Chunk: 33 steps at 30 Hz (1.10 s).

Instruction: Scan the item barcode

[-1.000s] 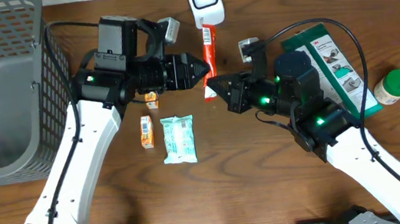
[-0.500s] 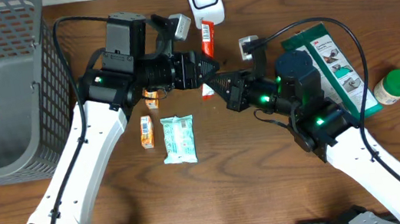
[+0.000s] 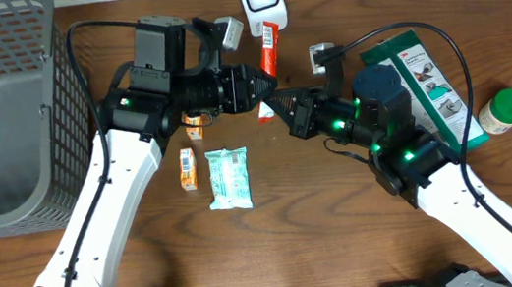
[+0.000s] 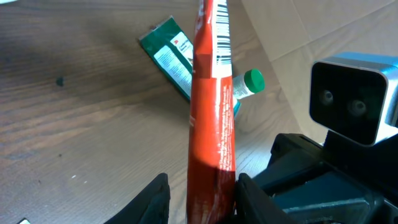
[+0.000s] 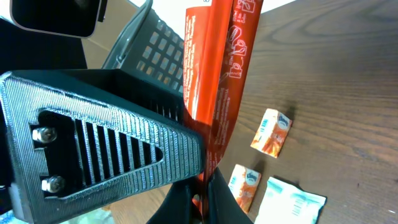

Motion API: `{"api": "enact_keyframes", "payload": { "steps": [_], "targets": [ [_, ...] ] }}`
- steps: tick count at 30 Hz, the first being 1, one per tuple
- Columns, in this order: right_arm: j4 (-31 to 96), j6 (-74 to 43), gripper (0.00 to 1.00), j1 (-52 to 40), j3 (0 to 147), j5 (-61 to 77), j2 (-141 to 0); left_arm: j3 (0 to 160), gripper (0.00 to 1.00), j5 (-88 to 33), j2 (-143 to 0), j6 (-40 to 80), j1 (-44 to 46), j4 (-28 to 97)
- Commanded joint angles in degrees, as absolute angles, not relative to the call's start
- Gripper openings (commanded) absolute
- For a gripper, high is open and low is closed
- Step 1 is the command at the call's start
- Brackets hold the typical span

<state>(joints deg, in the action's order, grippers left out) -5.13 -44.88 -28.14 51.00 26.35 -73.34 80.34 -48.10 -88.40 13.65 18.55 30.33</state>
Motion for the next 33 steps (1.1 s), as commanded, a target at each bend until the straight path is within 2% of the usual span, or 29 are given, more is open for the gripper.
{"api": "enact_keyframes", "payload": {
  "steps": [1, 15, 19, 33],
  "targets": [
    [-6.09, -46.74, 0.01, -28.64, 51.0, 25.56, -73.14, 80.58, 0.36, -49.08, -87.55, 13.39, 18.74, 30.5],
    [-6.04, -46.72, 0.01, -29.91, 50.98, 25.47, -73.43, 80.58, 0.36, -49.08, -87.55, 13.61, 18.74, 29.12],
    [-6.13, -46.74, 0.01, -29.95, 50.98, 24.84, -73.69, 80.58, 0.3, -49.08, -87.55, 13.61, 18.74, 29.32],
    [-7.01, -48.23, 0.01, -30.0, 50.98, 23.83, -73.84, 80.58, 0.31, -48.82, -87.55, 13.56, 18.72, 31.81]
  ]
}}
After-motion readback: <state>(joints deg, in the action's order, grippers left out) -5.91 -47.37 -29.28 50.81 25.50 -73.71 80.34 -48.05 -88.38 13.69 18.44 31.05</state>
